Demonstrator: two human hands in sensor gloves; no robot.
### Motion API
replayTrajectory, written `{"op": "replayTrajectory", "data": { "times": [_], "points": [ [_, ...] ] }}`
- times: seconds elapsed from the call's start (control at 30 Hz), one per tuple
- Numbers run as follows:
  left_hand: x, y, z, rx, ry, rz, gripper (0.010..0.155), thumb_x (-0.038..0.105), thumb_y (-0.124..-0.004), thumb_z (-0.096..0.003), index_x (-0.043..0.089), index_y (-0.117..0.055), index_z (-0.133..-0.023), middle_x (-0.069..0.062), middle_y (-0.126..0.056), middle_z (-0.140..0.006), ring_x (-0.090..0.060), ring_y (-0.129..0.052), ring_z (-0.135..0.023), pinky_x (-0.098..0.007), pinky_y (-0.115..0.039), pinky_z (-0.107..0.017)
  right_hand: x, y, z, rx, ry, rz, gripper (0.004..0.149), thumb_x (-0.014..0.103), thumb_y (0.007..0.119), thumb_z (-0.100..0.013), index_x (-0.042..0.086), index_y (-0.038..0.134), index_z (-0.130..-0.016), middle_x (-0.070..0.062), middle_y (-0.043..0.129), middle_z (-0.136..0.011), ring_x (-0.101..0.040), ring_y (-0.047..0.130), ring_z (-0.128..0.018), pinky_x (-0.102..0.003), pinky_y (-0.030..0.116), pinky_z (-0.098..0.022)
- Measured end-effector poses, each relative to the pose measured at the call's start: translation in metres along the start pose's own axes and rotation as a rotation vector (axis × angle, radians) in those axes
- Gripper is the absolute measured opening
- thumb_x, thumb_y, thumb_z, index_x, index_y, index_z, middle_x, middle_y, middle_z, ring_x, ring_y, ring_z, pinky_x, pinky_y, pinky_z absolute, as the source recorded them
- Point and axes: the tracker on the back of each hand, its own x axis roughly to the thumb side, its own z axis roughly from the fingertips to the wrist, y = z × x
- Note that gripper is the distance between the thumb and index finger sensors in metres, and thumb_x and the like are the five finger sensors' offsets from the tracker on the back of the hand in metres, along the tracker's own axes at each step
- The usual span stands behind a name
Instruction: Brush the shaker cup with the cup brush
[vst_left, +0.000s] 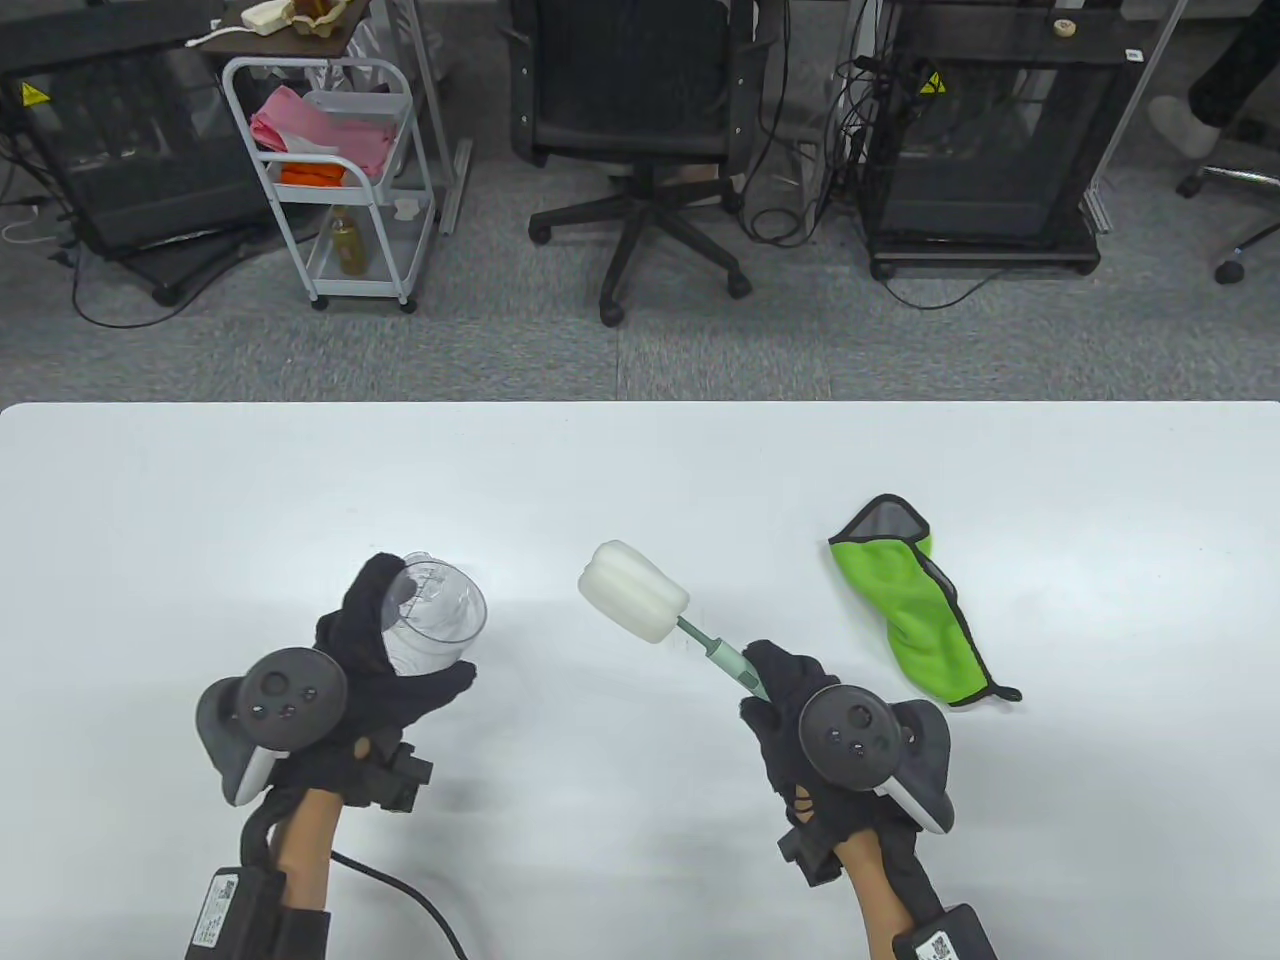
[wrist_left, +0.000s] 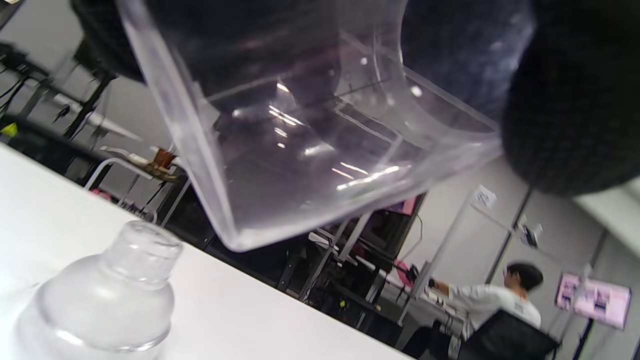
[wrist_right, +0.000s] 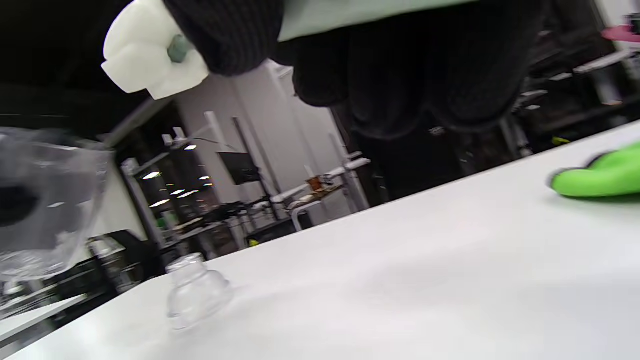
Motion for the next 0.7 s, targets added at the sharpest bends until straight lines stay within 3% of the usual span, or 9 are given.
{"op": "replayTrajectory", "data": {
  "times": [0.13,0.27,0.4,0.7],
  "points": [
    [0.049,-0.012,0.001,-0.019,-0.105,-0.155,0.118,0.063,-0.104,-0.022,0.02,-0.039,-0.111,-0.004,-0.07,-0.11,-0.041,-0.088,-0.097,-0.069,-0.073,-0.063,0.022,-0.007,0.004,-0.035,-0.091,0.072,0.057,0.034,0.08,-0.04,0.023,0.065,-0.094,-0.013,0.088,-0.08,-0.032,0.103,-0.056,-0.046,0.094,-0.041],
    [0.075,-0.023,0.006,-0.009,-0.157,-0.215,0.115,0.061,-0.103,-0.0232,0.022,-0.038,-0.11,-0.005,-0.067,-0.112,-0.044,-0.087,-0.1,-0.07,-0.072,-0.063,0.036,-0.008,0.008,-0.035,-0.104,0.276,0.056,0.034,0.081,-0.04,0.026,0.067,-0.094,-0.01,0.089,-0.08,-0.031,0.104,-0.056,-0.046,0.095,-0.04],
    [0.075,-0.036,0.015,-0.02,-0.186,-0.184,0.115,0.059,-0.104,-0.0233,0.023,-0.039,-0.11,-0.008,-0.066,-0.111,-0.044,-0.085,-0.1,-0.071,-0.071,-0.063,0.032,-0.012,0.011,-0.033,-0.078,0.357,0.056,0.034,0.082,-0.039,0.029,0.068,-0.093,-0.009,0.088,-0.08,-0.031,0.101,-0.058,-0.048,0.091,-0.045],
    [0.076,-0.039,0.021,-0.028,-0.227,-0.251,0.114,0.058,-0.105,-0.0229,0.026,-0.038,-0.11,-0.007,-0.065,-0.112,-0.042,-0.087,-0.098,-0.068,-0.072,-0.064,0.033,-0.005,0.009,0.031,-0.079,0.386,0.055,0.033,0.083,-0.038,0.03,0.071,-0.092,-0.006,0.09,-0.078,-0.03,0.1,-0.054,-0.046,0.088,-0.043]
  ]
}}
